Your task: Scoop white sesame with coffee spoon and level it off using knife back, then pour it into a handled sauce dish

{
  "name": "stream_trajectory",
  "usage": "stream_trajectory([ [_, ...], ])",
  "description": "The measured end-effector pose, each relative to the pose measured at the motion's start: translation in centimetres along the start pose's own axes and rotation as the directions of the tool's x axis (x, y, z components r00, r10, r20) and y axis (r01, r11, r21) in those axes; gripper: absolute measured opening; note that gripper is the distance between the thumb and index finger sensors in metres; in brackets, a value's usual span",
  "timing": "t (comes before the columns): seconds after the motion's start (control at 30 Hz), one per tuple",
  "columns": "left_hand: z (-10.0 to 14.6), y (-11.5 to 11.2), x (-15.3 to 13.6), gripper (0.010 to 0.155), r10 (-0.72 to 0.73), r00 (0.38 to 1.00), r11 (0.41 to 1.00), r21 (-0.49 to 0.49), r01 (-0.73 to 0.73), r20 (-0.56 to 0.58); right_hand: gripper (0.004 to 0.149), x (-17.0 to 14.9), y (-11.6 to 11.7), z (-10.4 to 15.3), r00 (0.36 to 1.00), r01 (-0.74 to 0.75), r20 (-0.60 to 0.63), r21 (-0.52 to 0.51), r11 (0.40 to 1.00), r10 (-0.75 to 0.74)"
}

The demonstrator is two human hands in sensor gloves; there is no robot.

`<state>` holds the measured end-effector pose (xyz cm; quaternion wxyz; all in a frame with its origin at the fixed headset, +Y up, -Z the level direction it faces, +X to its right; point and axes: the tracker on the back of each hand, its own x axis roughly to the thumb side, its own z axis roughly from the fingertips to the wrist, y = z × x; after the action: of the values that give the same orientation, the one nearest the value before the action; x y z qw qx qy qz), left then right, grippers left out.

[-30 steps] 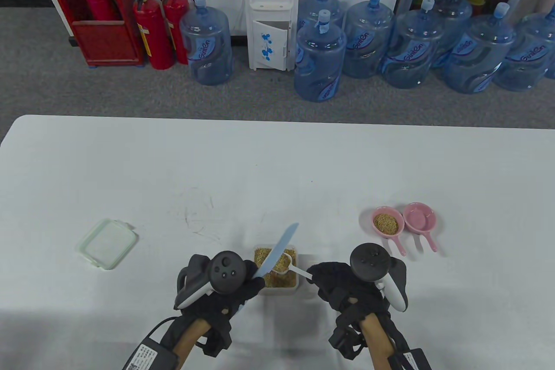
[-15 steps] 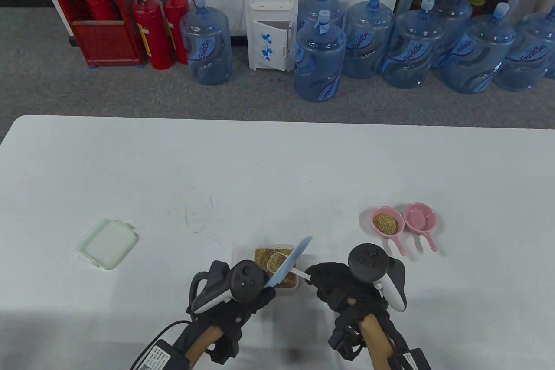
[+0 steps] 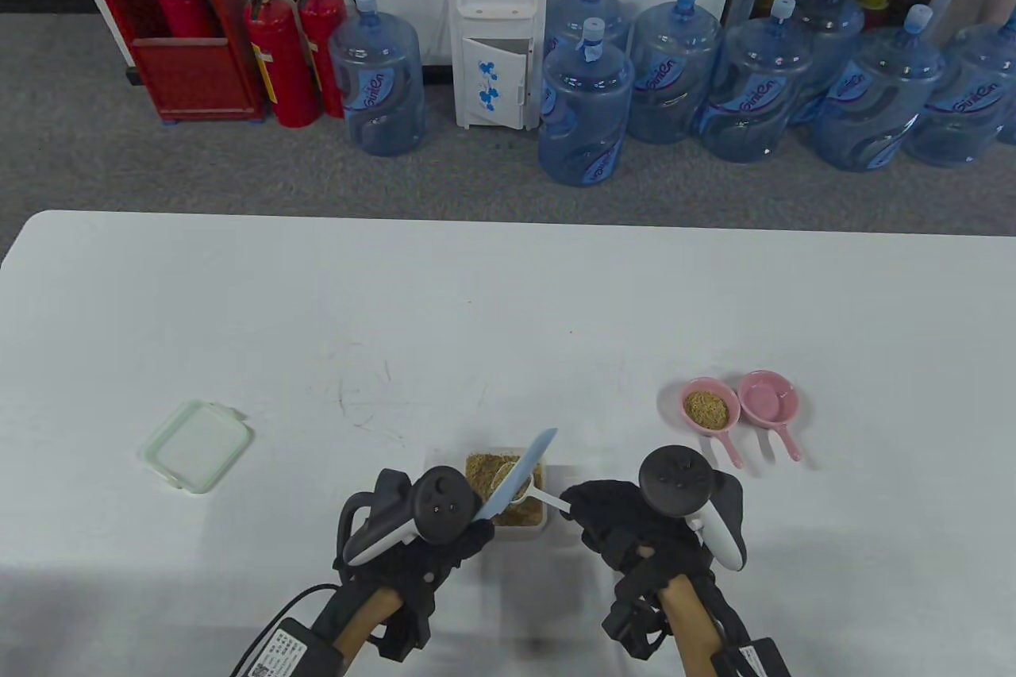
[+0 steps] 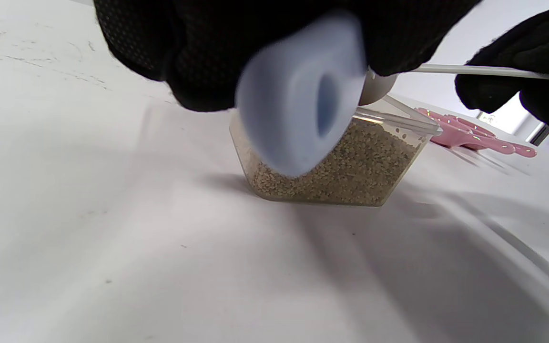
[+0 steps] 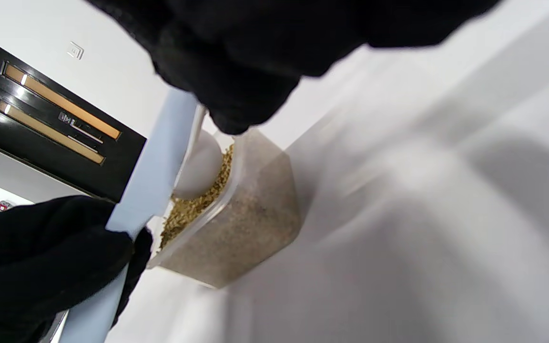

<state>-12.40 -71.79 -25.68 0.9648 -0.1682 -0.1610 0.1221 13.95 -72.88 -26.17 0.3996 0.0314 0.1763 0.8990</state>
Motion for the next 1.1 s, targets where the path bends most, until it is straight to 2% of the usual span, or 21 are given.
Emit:
stream_trajectory([
  [1.1,-0.2,0.7,-2.4,0.042,-0.014,0.996,1.0,0.008,0.014,-0.093,0.043,-0.1,-0.4,0.2,1.0,-0.006,0.01,0.001,1.0,0.006],
])
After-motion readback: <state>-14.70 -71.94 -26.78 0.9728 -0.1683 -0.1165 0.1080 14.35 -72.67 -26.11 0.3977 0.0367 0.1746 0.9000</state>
